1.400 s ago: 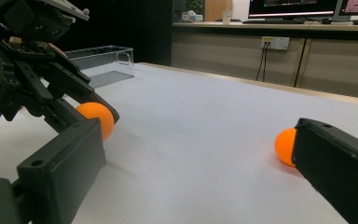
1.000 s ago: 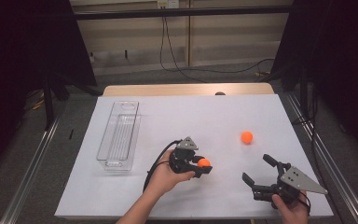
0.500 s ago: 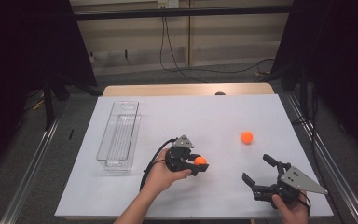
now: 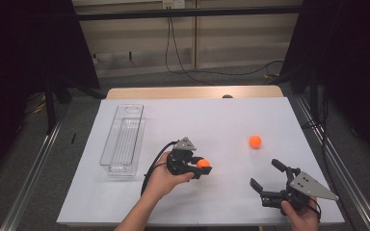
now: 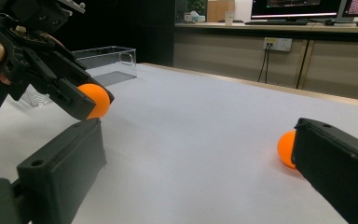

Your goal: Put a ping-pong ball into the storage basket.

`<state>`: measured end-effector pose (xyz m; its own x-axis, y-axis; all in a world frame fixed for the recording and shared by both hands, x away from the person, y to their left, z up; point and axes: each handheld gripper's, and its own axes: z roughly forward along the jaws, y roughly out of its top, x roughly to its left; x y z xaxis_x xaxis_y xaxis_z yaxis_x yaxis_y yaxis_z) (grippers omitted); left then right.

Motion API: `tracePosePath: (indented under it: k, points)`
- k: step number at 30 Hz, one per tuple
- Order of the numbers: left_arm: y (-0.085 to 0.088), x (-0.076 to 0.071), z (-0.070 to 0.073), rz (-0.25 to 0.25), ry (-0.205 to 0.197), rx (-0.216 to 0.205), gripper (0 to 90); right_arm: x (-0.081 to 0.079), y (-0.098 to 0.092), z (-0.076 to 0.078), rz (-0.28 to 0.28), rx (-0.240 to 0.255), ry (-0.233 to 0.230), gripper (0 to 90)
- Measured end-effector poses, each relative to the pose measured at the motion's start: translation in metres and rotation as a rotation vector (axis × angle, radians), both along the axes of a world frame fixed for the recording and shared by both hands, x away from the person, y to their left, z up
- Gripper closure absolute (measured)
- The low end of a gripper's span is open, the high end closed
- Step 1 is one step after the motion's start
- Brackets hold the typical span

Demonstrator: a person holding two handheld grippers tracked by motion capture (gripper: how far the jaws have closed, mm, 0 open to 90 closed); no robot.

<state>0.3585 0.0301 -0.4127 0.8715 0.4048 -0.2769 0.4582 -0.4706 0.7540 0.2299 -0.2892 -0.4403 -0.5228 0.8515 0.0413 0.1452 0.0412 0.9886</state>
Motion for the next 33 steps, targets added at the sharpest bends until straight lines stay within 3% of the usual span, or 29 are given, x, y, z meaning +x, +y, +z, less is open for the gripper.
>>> tracePosePath:
  k: [33]
  points:
    - [0.015, 0.007, 0.005, 0.041, -0.002, 0.006, 50.7, 0.0, 0.0, 0.0, 0.002, -0.003, 0.0, 2.3]
